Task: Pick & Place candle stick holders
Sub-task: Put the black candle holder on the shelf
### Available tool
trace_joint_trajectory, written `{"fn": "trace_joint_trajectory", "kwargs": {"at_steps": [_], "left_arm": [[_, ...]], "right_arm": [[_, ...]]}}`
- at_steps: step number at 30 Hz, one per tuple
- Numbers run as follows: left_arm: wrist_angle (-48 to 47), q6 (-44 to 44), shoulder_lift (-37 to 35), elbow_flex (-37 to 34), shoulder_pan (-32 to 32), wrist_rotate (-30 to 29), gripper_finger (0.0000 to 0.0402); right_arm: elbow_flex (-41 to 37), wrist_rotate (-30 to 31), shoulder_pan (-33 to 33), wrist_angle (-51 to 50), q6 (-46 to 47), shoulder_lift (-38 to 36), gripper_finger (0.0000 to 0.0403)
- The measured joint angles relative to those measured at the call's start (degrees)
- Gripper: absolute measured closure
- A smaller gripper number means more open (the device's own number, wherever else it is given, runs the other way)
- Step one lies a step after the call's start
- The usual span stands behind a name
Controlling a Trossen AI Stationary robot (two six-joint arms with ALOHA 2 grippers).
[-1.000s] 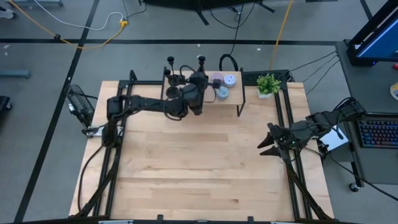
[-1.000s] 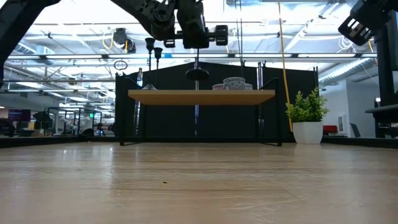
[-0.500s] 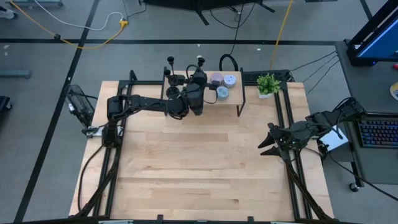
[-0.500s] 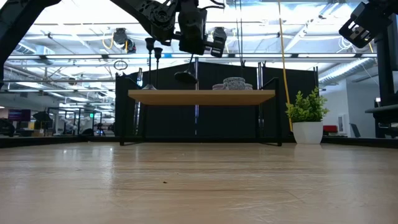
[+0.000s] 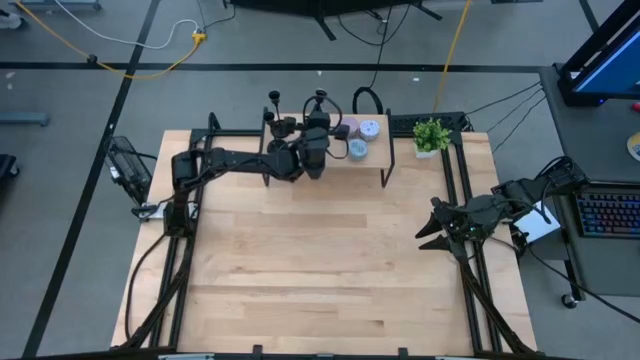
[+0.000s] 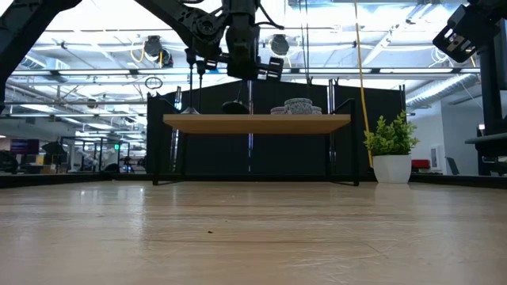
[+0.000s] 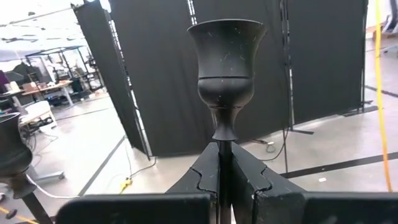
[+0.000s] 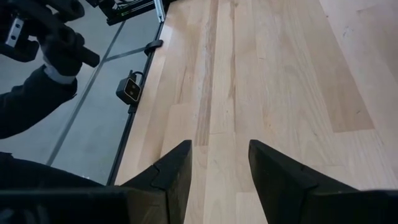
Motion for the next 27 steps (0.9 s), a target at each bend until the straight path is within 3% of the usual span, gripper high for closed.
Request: {"fn": "trace_joint_trajectory", "kwargs": {"at_steps": [16,27], "left_arm": [[-5.59,-1.84,0.44,0.0,1.08,-2.91,0.0389],[-12.51,-12.04,0.46,0.0,1.54,-0.74,0.0324]], "right_arm": [[0.0,0.11,0.0,-0.16,-0.04,0.0,0.0252],[0.0,-0.02,0.0,-0.18,-0.17,0.0,0.0252]]}}
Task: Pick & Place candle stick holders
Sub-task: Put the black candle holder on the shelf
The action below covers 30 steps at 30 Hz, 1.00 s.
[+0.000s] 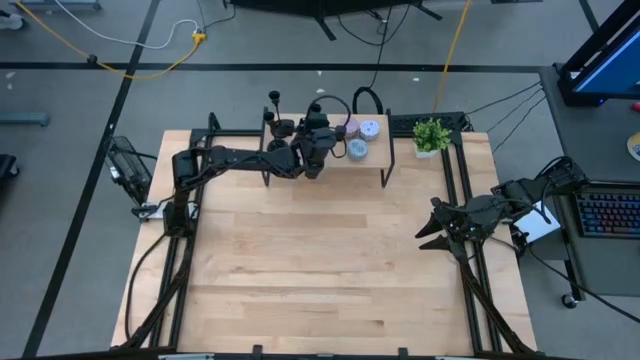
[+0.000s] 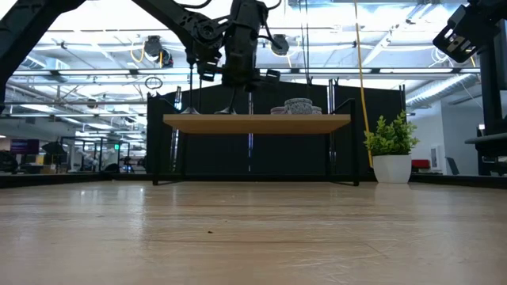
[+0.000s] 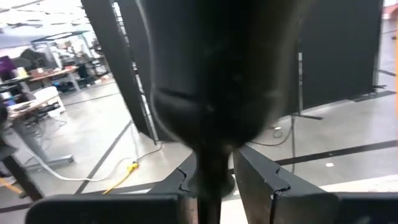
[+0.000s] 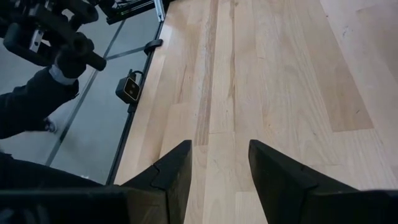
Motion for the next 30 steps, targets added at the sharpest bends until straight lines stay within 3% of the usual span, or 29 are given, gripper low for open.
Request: {"fn": "trace_joint_trajectory", "kwargs": {"at_steps": [8,18,26,30], "left_arm": [[2.51,2.23,0.0,0.0,-0.65,0.77,0.0296],[3.55,2.83,0.0,0.0,-0.91,0.27,0.0202],[5.4,8.97,0.0,0.0,-3.34,0.17,0.0149],[5.34,11.7,0.0,0.0,-4.28,-5.56,0.0143]], "right_arm": [[0.0,-0.25,0.0,0.0,0.0,0.0,0.0252],[0.02,-1.55,0.0,0.0,0.37,0.0,0.0252],[0.02,-1.55,0.0,0.01,0.45,0.02,0.0252],[0.02,-1.55,0.0,0.02,1.38,0.01,0.0252]]}}
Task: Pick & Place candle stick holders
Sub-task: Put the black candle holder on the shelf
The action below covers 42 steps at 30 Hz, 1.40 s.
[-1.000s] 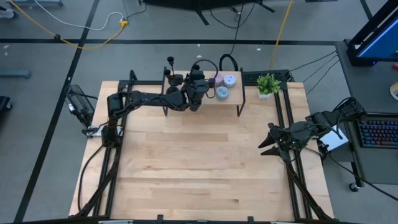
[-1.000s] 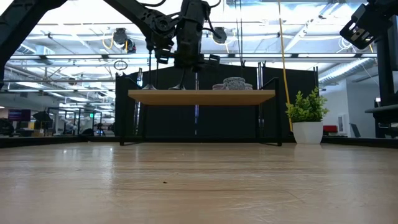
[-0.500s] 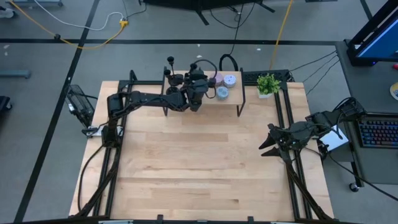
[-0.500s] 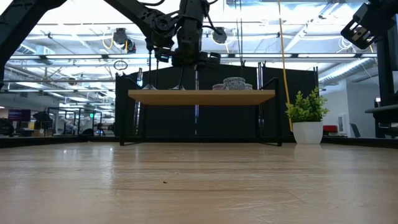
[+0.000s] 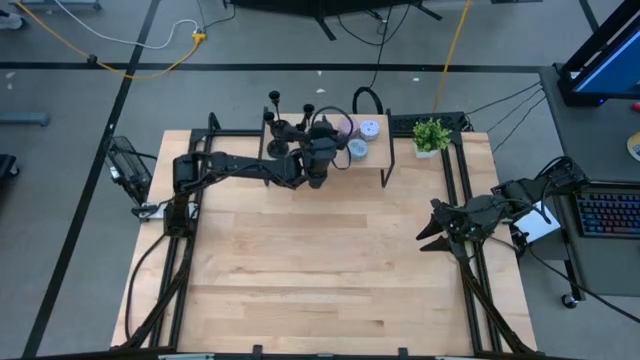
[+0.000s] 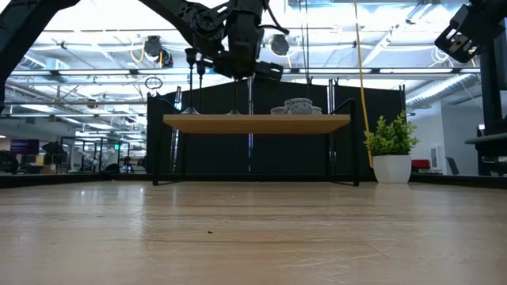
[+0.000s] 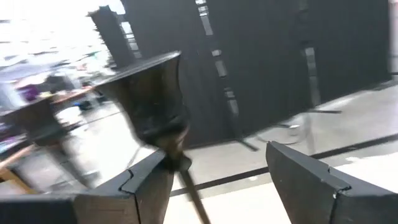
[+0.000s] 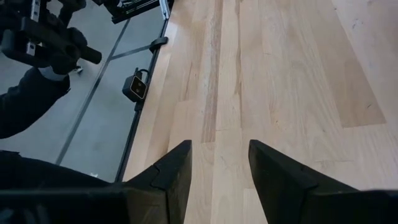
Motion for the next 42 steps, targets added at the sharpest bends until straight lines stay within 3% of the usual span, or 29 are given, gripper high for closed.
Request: {"fn": "trace_joint_trajectory", "kwargs": {"at_steps": [4,22,32,34,37,39,42], "left_arm": [[-0.15,1.41,-0.04,0.0,-0.51,-4.38,0.0142],[4.13,10.75,-6.89,0.0,-6.34,-9.05,0.0153],[4.56,9.97,-16.41,0.0,-16.72,-10.13,0.0178],[4.77,8.96,-17.98,0.02,-19.18,-8.93,0.0186],[4.59,6.78,-19.09,0.02,-22.59,-2.43,0.0203],[3.97,4.23,-18.94,0.02,-24.18,2.48,0.0217],[1.29,-2.17,-16.74,0.07,-24.9,5.2,0.0246]], "right_arm": [[0.0,-0.02,0.0,0.0,0.3,-0.01,0.0252],[0.0,-1.49,0.0,0.04,0.25,-0.01,0.0252],[0.0,-1.51,0.0,0.35,0.11,0.0,0.0252],[0.02,-1.49,0.0,0.85,0.08,-0.01,0.0252],[0.01,-1.51,0.0,2.21,-0.25,-0.01,0.0252],[0.02,-1.51,0.0,2.68,-0.4,0.01,0.0252],[0.02,-1.51,0.0,2.69,-0.69,0.01,0.0252]]}}
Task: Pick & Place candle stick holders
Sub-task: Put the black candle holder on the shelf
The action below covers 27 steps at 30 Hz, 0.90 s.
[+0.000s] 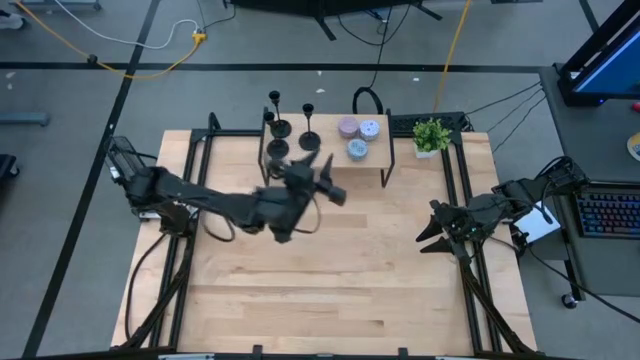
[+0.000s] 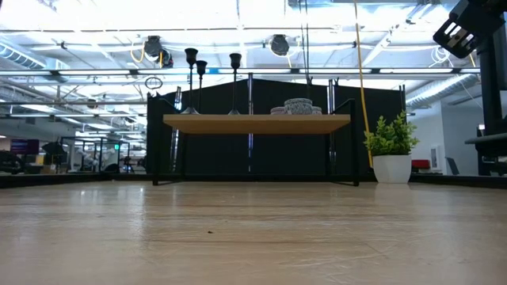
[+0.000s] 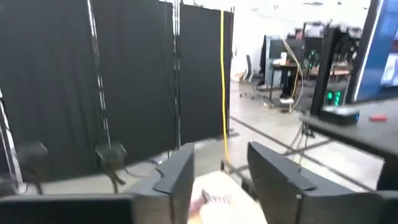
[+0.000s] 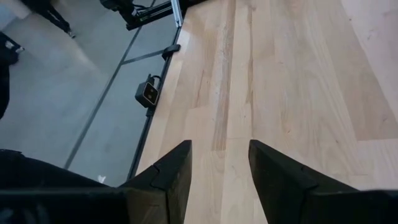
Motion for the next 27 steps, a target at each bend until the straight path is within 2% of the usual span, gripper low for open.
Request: {"fn": "trace_joint_trajectory", "kwargs": {"at_steps": [4,10,16,27], "left_arm": [[-2.35,-6.95,5.46,-0.02,0.73,-0.2,0.0303],[1.18,-8.17,14.04,-0.05,4.55,-2.89,0.039],[2.46,-13.23,19.01,-0.07,9.83,-2.87,0.0394],[1.17,-18.88,19.3,-0.07,16.75,-0.49,0.0398]], "right_arm": [[0.0,0.0,0.0,0.0,-0.35,-0.02,0.0252],[0.0,0.0,0.0,-0.04,-0.95,-0.01,0.0252],[0.0,0.0,0.0,-0.56,-0.6,-0.01,0.0252],[0.0,0.0,0.0,-0.74,-0.32,-0.02,0.0252]]}}
